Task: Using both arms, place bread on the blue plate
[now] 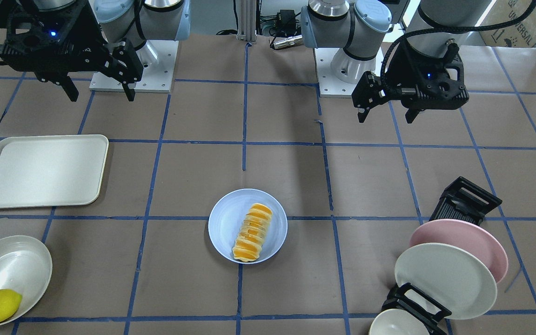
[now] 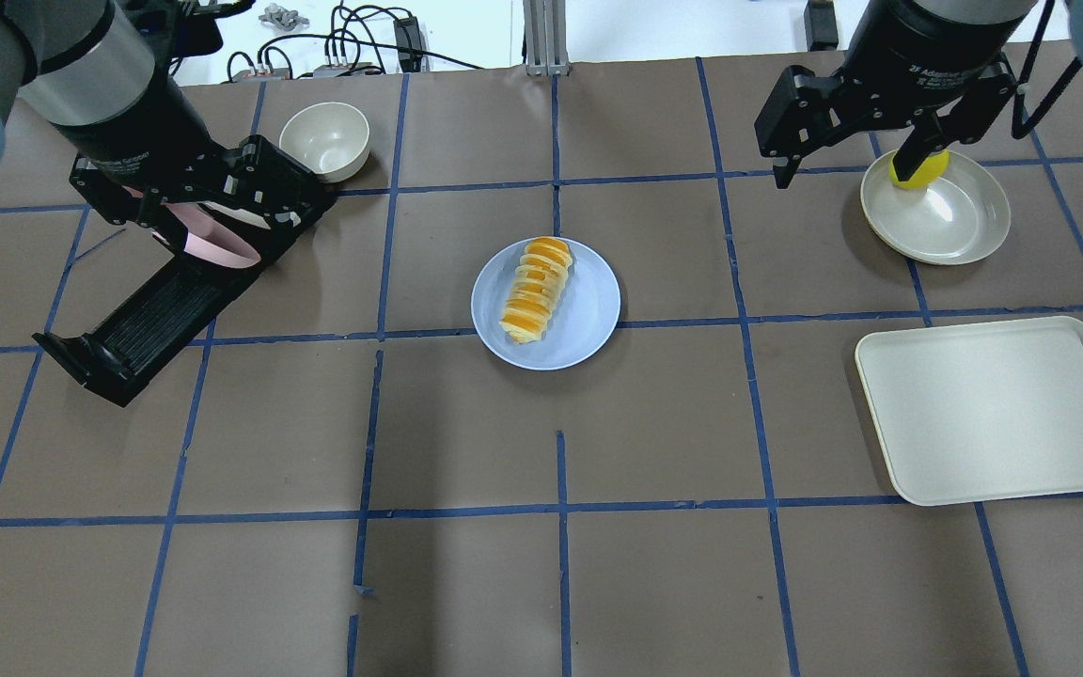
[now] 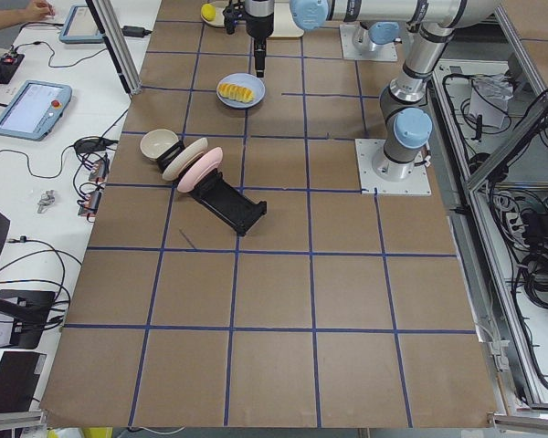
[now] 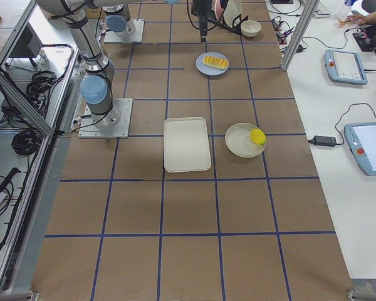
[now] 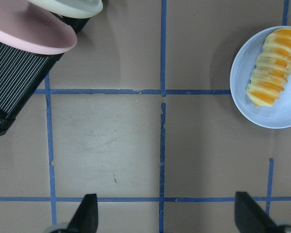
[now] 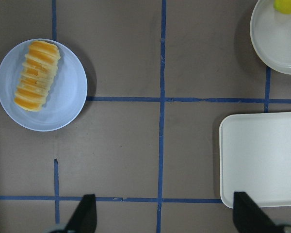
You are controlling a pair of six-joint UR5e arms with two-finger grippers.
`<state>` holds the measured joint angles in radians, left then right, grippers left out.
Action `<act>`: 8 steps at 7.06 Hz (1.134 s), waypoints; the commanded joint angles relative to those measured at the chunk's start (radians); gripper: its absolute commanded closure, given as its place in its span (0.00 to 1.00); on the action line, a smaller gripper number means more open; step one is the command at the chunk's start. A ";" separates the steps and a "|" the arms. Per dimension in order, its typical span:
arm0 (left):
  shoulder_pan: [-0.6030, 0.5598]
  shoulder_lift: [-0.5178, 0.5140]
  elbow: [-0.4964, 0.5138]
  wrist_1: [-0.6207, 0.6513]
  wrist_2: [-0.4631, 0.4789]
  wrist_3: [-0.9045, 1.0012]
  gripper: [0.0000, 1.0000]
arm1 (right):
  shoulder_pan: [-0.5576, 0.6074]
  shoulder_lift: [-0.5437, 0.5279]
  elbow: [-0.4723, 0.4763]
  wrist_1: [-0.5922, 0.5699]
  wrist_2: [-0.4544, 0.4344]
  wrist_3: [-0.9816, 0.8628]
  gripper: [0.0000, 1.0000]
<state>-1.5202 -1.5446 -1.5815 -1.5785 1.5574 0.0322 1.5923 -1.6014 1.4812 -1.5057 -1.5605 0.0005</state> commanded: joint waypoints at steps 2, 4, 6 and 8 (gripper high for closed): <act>0.000 0.000 -0.002 0.000 -0.003 0.000 0.00 | 0.000 0.000 0.005 0.074 -0.001 0.000 0.01; 0.000 0.000 -0.002 0.000 -0.005 -0.002 0.00 | -0.002 0.000 0.005 0.073 -0.003 -0.005 0.01; 0.000 0.000 -0.003 0.000 -0.005 0.000 0.00 | -0.002 0.001 0.008 0.065 -0.003 -0.005 0.01; 0.000 0.000 -0.003 0.002 -0.003 -0.002 0.00 | -0.002 0.009 0.008 0.065 -0.003 -0.007 0.01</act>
